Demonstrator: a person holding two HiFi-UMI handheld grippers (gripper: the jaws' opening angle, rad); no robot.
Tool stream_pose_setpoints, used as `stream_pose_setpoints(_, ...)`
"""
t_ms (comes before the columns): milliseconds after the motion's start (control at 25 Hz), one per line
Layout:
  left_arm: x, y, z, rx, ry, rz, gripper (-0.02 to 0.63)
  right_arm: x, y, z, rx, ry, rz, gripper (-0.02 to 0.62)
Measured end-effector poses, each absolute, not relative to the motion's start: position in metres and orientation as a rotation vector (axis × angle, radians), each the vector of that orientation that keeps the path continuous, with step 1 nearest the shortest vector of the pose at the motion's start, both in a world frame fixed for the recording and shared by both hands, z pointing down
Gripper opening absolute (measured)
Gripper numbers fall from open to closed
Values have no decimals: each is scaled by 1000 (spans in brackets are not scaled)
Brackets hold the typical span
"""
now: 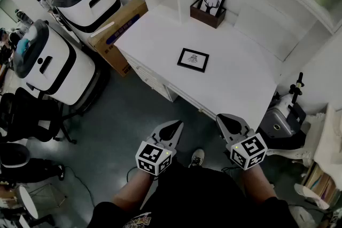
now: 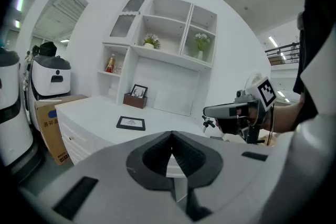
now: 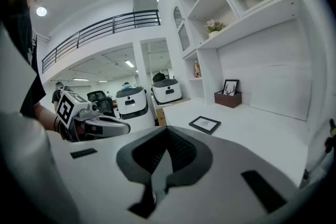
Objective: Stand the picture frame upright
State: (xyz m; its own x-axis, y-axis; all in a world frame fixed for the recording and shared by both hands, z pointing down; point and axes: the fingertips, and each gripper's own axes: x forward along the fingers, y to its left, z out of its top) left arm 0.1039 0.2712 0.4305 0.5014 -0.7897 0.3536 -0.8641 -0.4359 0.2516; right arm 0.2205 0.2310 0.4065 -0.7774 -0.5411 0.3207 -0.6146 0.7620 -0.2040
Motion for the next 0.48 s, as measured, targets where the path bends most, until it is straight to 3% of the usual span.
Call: stream_pose_setpoints(480,97,253,429,2352,-1366,258,6,213,210,410,931,-2731,453,5)
